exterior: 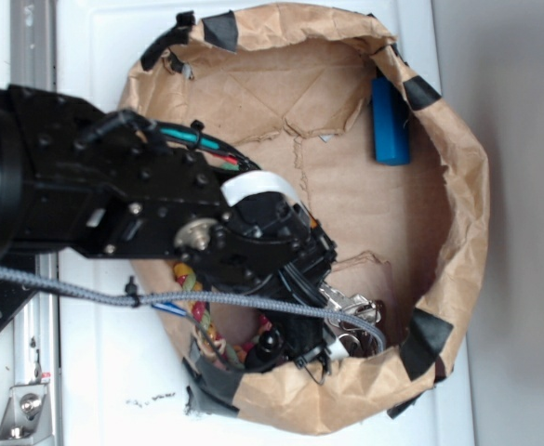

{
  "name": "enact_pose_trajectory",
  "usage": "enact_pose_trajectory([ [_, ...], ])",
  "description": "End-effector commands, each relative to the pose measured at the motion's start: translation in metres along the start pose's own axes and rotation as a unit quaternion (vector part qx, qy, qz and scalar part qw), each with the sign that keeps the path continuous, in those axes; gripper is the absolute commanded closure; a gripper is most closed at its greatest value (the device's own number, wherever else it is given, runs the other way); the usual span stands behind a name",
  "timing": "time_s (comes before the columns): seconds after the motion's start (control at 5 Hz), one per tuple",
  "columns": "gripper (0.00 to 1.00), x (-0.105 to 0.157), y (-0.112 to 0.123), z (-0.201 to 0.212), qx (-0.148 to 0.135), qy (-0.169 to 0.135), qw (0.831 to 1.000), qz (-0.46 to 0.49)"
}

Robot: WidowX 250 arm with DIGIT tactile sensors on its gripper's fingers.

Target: Grab the silver keys.

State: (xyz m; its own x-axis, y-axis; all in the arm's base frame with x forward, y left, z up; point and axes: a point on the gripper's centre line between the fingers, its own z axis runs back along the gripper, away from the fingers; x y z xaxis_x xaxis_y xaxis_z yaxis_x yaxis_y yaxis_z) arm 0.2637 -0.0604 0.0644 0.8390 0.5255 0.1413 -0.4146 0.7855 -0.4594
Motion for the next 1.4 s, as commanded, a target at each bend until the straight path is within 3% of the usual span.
enact_pose_trajectory([
  [0.0, 0.0, 0.004, -0.006, 0.007, -0.013, -0.012, 1.0, -0.015],
  [0.4, 0.0, 0.032, -0.026, -0.009, -0.037, -0.065, 0.997, 0.033],
  [0.8, 0.0, 0.031, -0.033, -0.013, -0.052, -0.063, 0.996, 0.039],
  [1.2, 0.0, 0.033, -0.032, 0.007, -0.112, -0.073, 0.99, 0.048],
])
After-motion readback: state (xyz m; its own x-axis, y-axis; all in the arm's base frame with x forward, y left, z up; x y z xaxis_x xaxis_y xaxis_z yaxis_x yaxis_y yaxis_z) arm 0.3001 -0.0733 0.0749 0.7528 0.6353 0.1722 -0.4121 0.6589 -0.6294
